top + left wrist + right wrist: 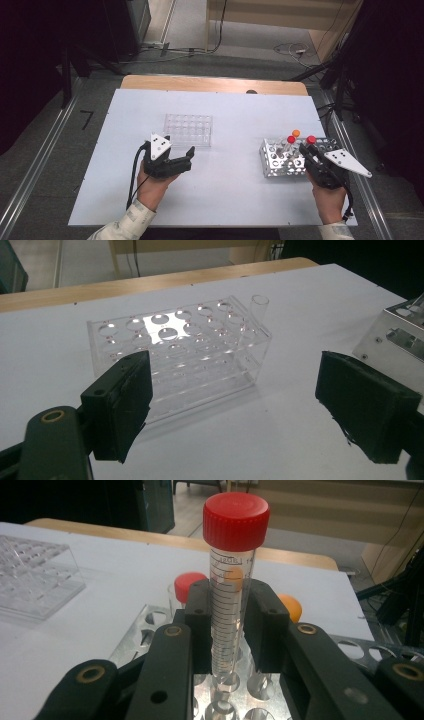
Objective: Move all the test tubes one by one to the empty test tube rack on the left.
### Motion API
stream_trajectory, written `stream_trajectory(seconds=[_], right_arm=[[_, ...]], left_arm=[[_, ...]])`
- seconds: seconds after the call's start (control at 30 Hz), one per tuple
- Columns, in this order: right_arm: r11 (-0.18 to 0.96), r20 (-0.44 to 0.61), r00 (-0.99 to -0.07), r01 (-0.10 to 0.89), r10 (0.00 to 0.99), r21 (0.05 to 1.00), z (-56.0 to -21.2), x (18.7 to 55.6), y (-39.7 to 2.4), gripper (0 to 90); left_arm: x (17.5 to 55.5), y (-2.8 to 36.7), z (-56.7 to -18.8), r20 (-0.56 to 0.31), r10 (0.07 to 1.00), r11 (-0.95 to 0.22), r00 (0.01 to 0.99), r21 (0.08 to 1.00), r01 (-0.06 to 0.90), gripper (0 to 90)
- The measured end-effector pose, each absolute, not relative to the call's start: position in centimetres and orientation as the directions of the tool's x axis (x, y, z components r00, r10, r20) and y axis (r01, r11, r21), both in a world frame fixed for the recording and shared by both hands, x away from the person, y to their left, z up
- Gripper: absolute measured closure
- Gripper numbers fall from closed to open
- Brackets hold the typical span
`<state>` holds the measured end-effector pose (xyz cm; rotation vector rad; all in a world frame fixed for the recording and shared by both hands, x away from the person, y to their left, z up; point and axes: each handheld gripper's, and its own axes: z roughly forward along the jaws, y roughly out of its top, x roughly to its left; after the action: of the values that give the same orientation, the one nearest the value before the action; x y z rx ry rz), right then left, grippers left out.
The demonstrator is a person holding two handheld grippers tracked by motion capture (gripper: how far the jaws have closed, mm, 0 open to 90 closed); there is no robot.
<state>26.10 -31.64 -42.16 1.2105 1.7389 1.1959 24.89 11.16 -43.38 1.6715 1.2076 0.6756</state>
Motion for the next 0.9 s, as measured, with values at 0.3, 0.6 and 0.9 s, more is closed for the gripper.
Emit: stream_trajectory(seconds=[0.3, 0.6, 0.9], right_arm=[[0.133, -0.017, -0.382, 0.280, 0.924, 0.951, -40.3, 24.6, -30.8, 71.4], [0.166, -0.010, -0.498, 0.269, 0.867, 0.949, -40.3, 23.6, -27.7, 71.4], [0.192, 0.004, -0.576, 0.279, 0.817, 0.941, -41.0, 23.2, -25.0, 71.4]], left_arm=[[24.7, 10.9, -43.1, -0.079, 0.921, -0.089, 0.383, 0.912, 0.401, 16.1], [24.4, 10.5, -42.9, -0.072, 0.914, -0.100, 0.400, 0.914, 0.393, 16.1], [24.1, 9.9, -42.6, -0.076, 0.904, -0.103, 0.421, 0.916, 0.387, 16.5]])
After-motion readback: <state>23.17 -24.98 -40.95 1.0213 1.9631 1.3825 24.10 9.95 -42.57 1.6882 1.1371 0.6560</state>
